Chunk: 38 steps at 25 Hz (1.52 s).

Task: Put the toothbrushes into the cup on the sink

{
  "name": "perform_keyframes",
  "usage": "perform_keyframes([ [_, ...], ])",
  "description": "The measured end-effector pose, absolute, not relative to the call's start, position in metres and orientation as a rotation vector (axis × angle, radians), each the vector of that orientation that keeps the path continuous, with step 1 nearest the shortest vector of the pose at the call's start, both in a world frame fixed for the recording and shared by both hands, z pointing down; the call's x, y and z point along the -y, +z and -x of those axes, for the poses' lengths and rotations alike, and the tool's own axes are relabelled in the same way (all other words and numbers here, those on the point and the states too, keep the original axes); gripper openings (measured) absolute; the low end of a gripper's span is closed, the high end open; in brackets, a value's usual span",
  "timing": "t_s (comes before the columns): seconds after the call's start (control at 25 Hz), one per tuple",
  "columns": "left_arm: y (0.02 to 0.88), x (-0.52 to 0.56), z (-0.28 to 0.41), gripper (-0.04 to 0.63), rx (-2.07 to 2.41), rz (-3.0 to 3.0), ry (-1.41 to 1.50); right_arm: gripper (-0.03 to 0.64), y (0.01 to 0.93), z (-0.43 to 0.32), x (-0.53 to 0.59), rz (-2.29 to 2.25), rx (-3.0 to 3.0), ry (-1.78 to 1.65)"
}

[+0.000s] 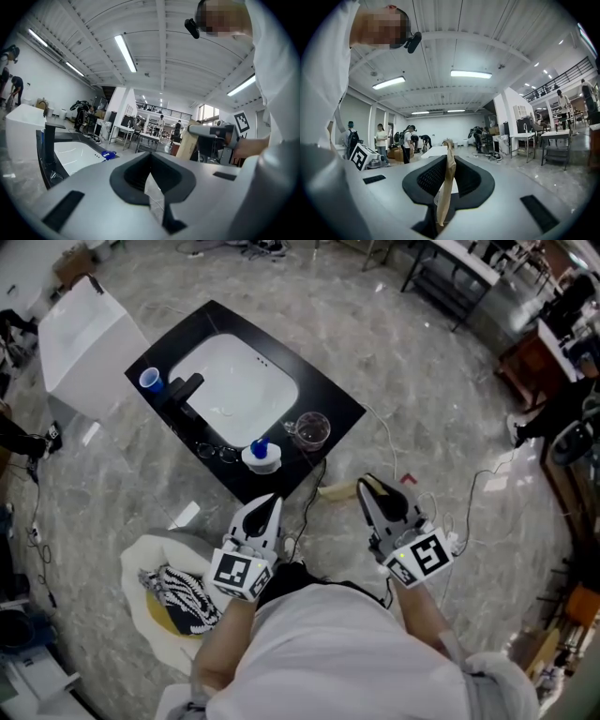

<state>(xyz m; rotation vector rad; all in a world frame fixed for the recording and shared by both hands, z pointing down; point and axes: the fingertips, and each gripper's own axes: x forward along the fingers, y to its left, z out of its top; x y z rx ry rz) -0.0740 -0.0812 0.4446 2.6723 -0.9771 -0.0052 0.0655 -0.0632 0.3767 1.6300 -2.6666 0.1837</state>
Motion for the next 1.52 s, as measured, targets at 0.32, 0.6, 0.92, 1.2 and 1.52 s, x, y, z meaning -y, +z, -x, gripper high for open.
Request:
perform_keyframes([
  [0.32,0.463,0.095,0.082,0.002,0.924,-2.643,-0.008,0.064,0.378,-0.051,0.081,-1.626,2.613,0.195],
  [0.6,0.463,0.098,0.079,0.002,0.906,-2.626,-0.026,0.064,0.375,-0.036,0.096,-1.563,2.625,0.207],
  [0.92,0.455,0.114,0.08,0.002,1.008,-2.611,-0.058,0.064,0.378,-0.038,0.117,-1.501,2.685,0.204],
  [1.2,0.44,0.125,0.082,0.002,1.122,-2.616,-0.045,0.064,0.382,-0.059,0.148,-1.501,2.711,0.243],
  [1.52,0.44,0.124,0.074,0.002,1.206,-2.563,-0.031,0.064,0.383,-0.078,0.186,-1.489,2.757,0.255],
])
